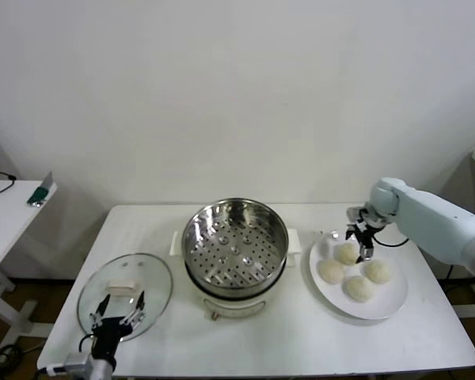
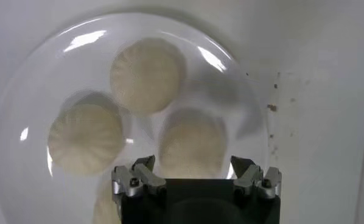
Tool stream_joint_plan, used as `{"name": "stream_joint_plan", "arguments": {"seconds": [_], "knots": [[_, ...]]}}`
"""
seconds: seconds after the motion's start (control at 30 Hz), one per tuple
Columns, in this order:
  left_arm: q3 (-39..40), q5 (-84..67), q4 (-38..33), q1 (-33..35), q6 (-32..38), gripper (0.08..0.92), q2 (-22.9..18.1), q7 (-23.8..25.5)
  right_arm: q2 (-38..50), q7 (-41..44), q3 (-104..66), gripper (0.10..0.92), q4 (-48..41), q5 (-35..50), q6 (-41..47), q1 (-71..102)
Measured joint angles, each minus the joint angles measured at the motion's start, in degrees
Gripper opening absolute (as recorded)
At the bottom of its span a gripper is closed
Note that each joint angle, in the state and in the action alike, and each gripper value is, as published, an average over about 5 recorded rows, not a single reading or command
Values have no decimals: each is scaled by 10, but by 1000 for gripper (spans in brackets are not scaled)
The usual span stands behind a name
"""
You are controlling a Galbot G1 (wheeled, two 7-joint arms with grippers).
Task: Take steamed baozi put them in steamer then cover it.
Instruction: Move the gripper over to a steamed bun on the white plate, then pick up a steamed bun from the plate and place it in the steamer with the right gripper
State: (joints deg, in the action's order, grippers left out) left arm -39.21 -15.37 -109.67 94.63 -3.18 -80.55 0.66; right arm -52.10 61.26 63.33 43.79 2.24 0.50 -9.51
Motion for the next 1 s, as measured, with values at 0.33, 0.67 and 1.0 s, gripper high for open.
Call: {"name": "stream_joint_plan", "arguments": {"seconds": [0.33,0.67,1.0], "knots": [[1,1,-2,-1,-1,823,-1,-1,-6,-1,-11,657,-11,-10,-2,3],[2,2,-4,-2,-3,823,-1,-1,4,7,20,653,24,12,-17,-48],[7,4,-8,-5,-6,823,0,-1,-20,15,130,653,150,70,-84,-244]]}}
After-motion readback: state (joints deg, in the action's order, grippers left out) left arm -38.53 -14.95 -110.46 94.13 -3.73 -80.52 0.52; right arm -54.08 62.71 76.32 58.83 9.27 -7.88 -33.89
